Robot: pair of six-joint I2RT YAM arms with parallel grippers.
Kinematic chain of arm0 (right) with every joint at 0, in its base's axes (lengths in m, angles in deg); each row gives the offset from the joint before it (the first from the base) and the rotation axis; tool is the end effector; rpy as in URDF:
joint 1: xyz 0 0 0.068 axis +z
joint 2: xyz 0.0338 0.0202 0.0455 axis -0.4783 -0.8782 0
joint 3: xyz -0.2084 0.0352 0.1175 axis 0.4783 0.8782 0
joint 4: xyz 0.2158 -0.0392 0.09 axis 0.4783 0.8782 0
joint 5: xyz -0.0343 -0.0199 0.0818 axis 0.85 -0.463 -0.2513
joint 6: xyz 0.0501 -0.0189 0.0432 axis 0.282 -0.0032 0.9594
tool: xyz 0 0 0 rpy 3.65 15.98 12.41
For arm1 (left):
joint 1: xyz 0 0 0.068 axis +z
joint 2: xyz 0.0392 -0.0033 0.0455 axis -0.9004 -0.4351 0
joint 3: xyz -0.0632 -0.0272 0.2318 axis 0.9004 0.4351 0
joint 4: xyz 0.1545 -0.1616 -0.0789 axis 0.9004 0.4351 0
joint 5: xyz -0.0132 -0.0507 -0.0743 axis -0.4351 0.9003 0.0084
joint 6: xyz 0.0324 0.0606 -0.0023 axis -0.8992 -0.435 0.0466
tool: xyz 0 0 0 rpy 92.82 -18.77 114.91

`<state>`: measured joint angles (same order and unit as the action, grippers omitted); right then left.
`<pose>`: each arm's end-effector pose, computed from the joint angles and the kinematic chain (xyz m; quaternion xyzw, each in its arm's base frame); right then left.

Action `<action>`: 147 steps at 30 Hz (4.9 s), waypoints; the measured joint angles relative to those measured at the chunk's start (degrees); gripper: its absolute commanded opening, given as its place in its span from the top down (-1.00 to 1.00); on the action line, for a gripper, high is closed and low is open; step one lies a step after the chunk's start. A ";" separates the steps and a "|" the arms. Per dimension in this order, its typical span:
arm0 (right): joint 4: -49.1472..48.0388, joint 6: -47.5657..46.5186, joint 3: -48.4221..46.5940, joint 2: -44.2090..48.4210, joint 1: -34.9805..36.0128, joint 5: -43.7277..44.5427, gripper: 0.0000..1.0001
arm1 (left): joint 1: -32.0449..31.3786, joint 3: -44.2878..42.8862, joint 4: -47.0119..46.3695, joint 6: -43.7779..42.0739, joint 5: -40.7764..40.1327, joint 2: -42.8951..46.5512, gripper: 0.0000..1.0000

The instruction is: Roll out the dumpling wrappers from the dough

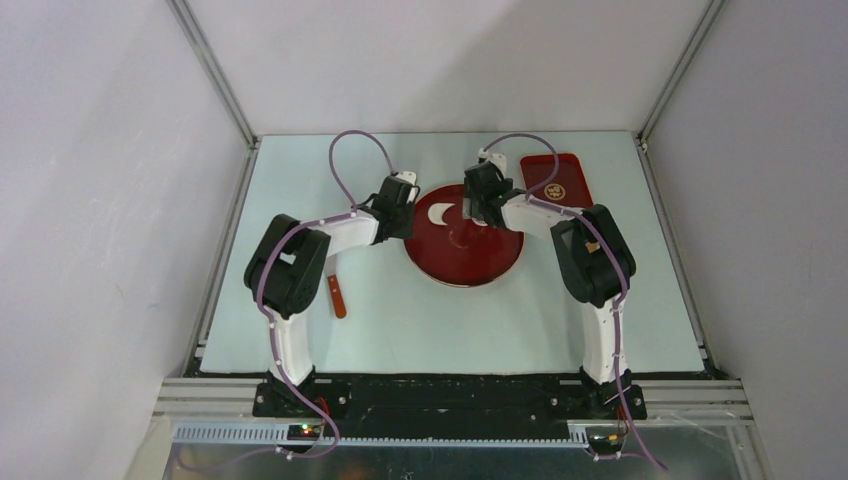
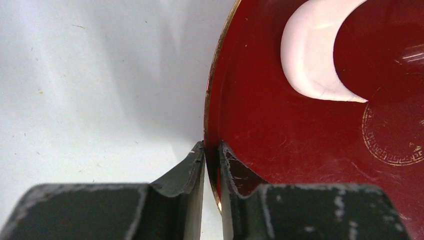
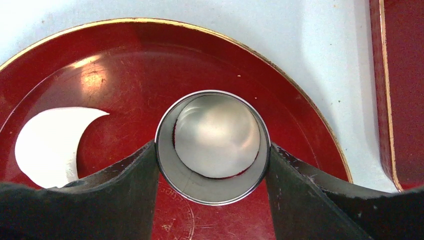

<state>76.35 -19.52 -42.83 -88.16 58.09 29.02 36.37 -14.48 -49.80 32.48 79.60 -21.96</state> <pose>0.3829 0.1935 0.1414 -0.0067 0.9144 -0.0034 0.4048 0.3490 -0.1759 0.1276 0.0870 0.9282 -0.0689 0.3551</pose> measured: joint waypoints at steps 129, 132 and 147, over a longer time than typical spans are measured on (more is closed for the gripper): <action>39.58 -16.33 -12.02 2.67 -10.29 -51.58 1.00 | 0.61 0.00 0.02 0.42 0.87 -0.13 0.60; 40.83 -15.85 -13.55 0.98 -10.82 -53.09 1.00 | 0.61 0.00 0.02 0.42 0.87 -0.13 0.60; 44.39 -15.23 -15.15 -4.24 -12.15 -56.63 1.00 | 0.61 0.00 0.02 0.42 0.85 -0.13 0.60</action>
<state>120.74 -34.75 -57.97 -92.40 45.94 -27.61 36.98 -14.48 -49.78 32.90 80.45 -22.09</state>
